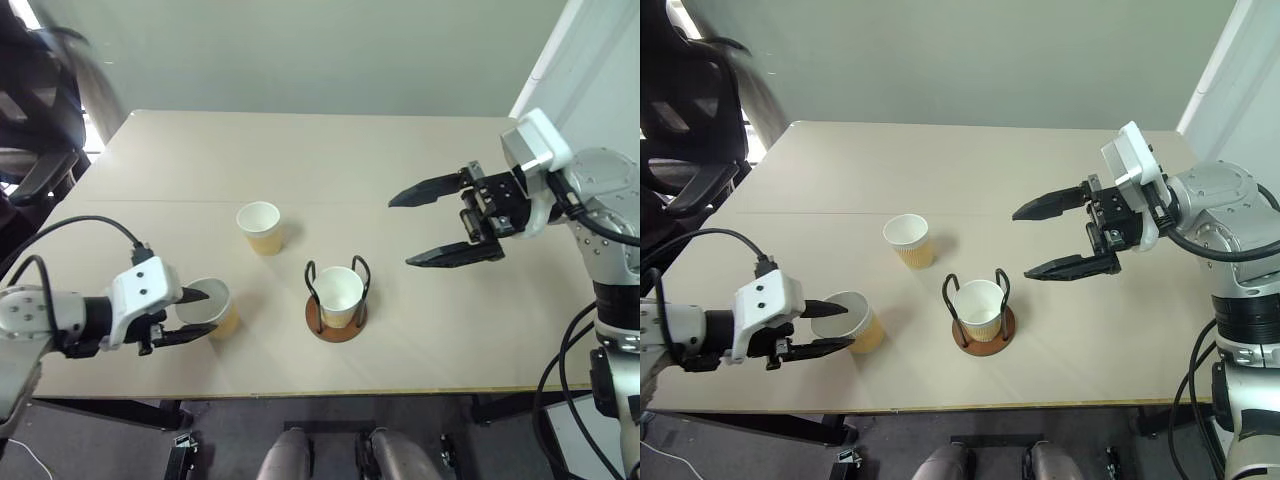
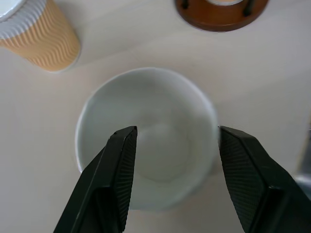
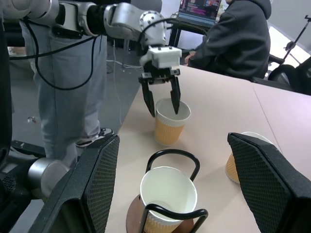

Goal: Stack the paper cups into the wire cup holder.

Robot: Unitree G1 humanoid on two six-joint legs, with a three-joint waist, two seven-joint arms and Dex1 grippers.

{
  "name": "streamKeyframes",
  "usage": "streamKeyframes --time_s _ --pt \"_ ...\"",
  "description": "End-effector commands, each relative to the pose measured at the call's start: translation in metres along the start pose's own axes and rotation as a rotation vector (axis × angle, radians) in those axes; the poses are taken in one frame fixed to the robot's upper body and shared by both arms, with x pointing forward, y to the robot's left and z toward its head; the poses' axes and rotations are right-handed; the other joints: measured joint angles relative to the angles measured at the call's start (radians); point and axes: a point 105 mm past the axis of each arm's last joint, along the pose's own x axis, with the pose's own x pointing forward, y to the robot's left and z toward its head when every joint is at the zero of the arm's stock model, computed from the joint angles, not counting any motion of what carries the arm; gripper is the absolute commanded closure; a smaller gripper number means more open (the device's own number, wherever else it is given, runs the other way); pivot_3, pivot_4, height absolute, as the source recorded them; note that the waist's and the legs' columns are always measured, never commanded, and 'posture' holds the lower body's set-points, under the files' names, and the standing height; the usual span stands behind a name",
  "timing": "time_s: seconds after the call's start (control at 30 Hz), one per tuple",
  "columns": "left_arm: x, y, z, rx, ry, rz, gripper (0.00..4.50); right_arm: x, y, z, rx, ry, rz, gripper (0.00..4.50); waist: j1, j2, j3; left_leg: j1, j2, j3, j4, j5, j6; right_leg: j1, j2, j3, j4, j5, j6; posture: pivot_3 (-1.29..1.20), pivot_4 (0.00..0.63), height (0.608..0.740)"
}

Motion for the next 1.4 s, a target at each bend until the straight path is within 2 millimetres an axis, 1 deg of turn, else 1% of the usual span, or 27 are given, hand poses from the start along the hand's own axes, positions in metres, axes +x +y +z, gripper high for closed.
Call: streamKeyframes --time_s 0.03,0.17,0.2,0.33,0.43,0.5,0.6,0.67,0.77,0.83,0.93,1.0,1.07,1.13,1.17,1.23,1.27,1.3,1.37,1.4 --pt "0.001 0.001 0.005 0.022 -0.021 -0.002 2.7 -0.003 0.001 0.009 -0.044 0.006 -0.021 0.82 0.0 0.0 0.0 0.0 0.0 0.0 0.0 0.0 0.0 0.0 0.0 0.0 0.0 0.0 0.0 0.0 0.15 0.74" --pt "0.0 0.0 0.006 0.021 -0.019 -0.015 4.16 -0.004 0.001 0.008 -0.043 0.014 -0.031 0.82 0.0 0.0 0.0 -0.001 0.0 0.0 0.0 -0.001 -0.001 0.0 0.0 0.0 0.0 0.0 0.001 0.0 0.15 0.74" --pt "0.0 0.0 0.006 0.02 -0.017 -0.016 4.46 -0.004 0.001 0.008 -0.042 0.015 -0.034 0.82 0.0 0.0 0.0 -0.001 0.0 0.0 0.0 -0.001 -0.001 0.0 0.0 0.0 0.0 0.0 0.001 0.0 0.15 0.74" --pt "-0.002 0.001 0.008 0.026 -0.017 -0.017 4.46 -0.004 0.001 0.006 -0.042 0.022 -0.041 0.82 0.0 0.0 0.0 0.0 0.0 0.0 0.0 0.0 0.0 0.0 0.0 0.0 0.0 0.0 0.001 0.0 0.15 0.74" --pt "-0.011 0.006 0.02 0.044 -0.042 -0.019 4.46 -0.006 0.001 0.006 -0.04 0.027 -0.042 0.82 0.0 0.0 0.0 -0.001 0.0 0.0 0.0 0.0 0.0 0.0 0.0 0.0 0.0 0.001 0.001 0.0 0.15 0.74" --pt "-0.021 0.008 0.037 0.061 -0.076 -0.047 4.46 -0.009 0.004 0.006 -0.032 0.033 -0.031 0.82 0.002 0.0 0.0 -0.001 0.0 0.0 0.0 0.0 0.0 0.0 0.0 0.0 0.0 0.001 0.001 0.0 0.15 0.74" --pt "-0.042 0.002 0.068 0.088 -0.133 -0.169 4.46 -0.021 0.008 0.003 -0.023 0.057 -0.032 0.82 0.008 -0.002 -0.001 -0.002 0.0 0.0 0.0 0.001 0.0 0.0 0.0 -0.001 0.0 0.001 0.001 0.0 0.15 0.74" --pt "-0.05 -0.002 0.08 0.103 -0.163 -0.219 4.46 -0.026 0.007 0.001 -0.022 0.075 -0.049 0.82 0.008 -0.002 -0.001 -0.002 -0.001 0.0 0.0 0.001 0.0 0.0 0.0 0.0 0.0 0.001 0.002 0.0 0.15 0.74" --pt "-0.059 0.003 0.105 0.195 -0.209 -0.277 4.46 -0.035 0.003 -0.001 -0.019 0.093 -0.101 0.82 0.012 -0.002 -0.001 -0.002 -0.001 0.0 0.0 0.0 0.0 0.0 0.0 0.0 0.0 0.001 0.002 0.0 0.15 0.74" --pt "-0.059 0.005 0.114 0.221 -0.227 -0.304 4.46 -0.036 0.003 -0.002 -0.019 0.097 -0.112 0.82 0.012 -0.002 -0.001 -0.001 -0.001 0.0 0.001 0.0 0.0 0.0 0.0 0.0 0.0 0.001 0.002 0.0 0.15 0.74" --pt "-0.047 0.002 0.133 0.313 -0.277 -0.414 4.46 -0.037 0.008 -0.002 -0.019 0.108 -0.132 0.82 0.014 -0.002 -0.001 -0.001 -0.001 0.0 0.0 0.001 0.001 0.0 0.0 0.0 0.001 0.001 0.002 0.0 0.15 0.74" --pt "-0.037 0.003 0.142 0.358 -0.293 -0.462 4.46 -0.04 0.01 -0.001 -0.023 0.122 -0.152 0.82 0.018 -0.002 -0.001 -0.002 -0.001 0.0 0.001 0.001 0.001 0.0 0.0 0.0 0.001 0.002 0.002 0.0 0.15 0.74" --pt "-0.029 0.005 0.148 0.386 -0.303 -0.492 4.5 -0.042 0.013 -0.001 -0.024 0.139 -0.171 1.2 0.017 -0.002 -0.001 -0.003 -0.001 0.0 0.001 0.002 0.002 0.0 0.0 0.0 0.0 0.002 0.004 0.0 0.15 0.74" --pt "-0.022 0.005 0.152 0.409 -0.31 -0.521 4.5 -0.044 0.017 0.0 -0.024 0.152 -0.184 1.72 0.016 -0.002 -0.001 -0.003 -0.001 0.0 0.001 0.002 0.002 0.0 0.0 0.0 -0.001 0.003 0.005 0.0 0.15 0.74" --pt "-0.018 0.005 0.154 0.421 -0.315 -0.538 4.5 -0.045 0.019 0.0 -0.023 0.158 -0.195 2.13 0.014 -0.002 -0.001 -0.004 -0.001 0.0 0.001 0.001 0.002 -0.001 0.0 0.0 -0.001 0.003 0.005 0.0 0.15 0.74" --pt "-0.01 0.006 0.157 0.444 -0.318 -0.565 4.5 -0.047 0.023 0.001 -0.021 0.172 -0.215 2.79 0.012 -0.002 -0.001 -0.004 -0.001 0.0 0.001 0.001 0.002 0.0 0.0 0.0 -0.002 0.003 0.007 0.0 0.15 0.74" --pt "-0.007 0.006 0.159 0.455 -0.32 -0.578 4.5 -0.047 0.024 0.001 -0.02 0.179 -0.224 3.23 0.011 -0.002 -0.001 -0.005 -0.001 0.0 0.001 0.001 0.002 0.0 0.0 0.0 -0.003 0.003 0.008 0.0 0.15 0.74" --pt "-0.004 0.005 0.161 0.465 -0.326 -0.591 4.5 -0.047 0.026 0.001 -0.02 0.184 -0.233 3.53 0.012 -0.002 -0.001 -0.005 -0.001 0.0 0.001 0.001 0.002 0.0 0.0 0.0 -0.003 0.003 0.008 0.0 0.15 0.74" --pt "0.001 0.005 0.166 0.486 -0.338 -0.614 4.5 -0.048 0.03 0.002 -0.022 0.193 -0.253 4.31 0.012 -0.002 -0.001 -0.005 -0.001 0.0 0.001 0.002 0.003 0.0 0.0 0.0 -0.004 0.002 0.01 0.0 0.15 0.74" --pt "0.004 0.005 0.168 0.496 -0.342 -0.623 4.5 -0.048 0.03 0.002 -0.026 0.198 -0.265 4.45 0.012 -0.002 -0.001 -0.006 -0.001 0.0 0.001 0.002 0.004 0.0 0.0 0.0 -0.004 0.002 0.011 0.0 0.15 0.74"
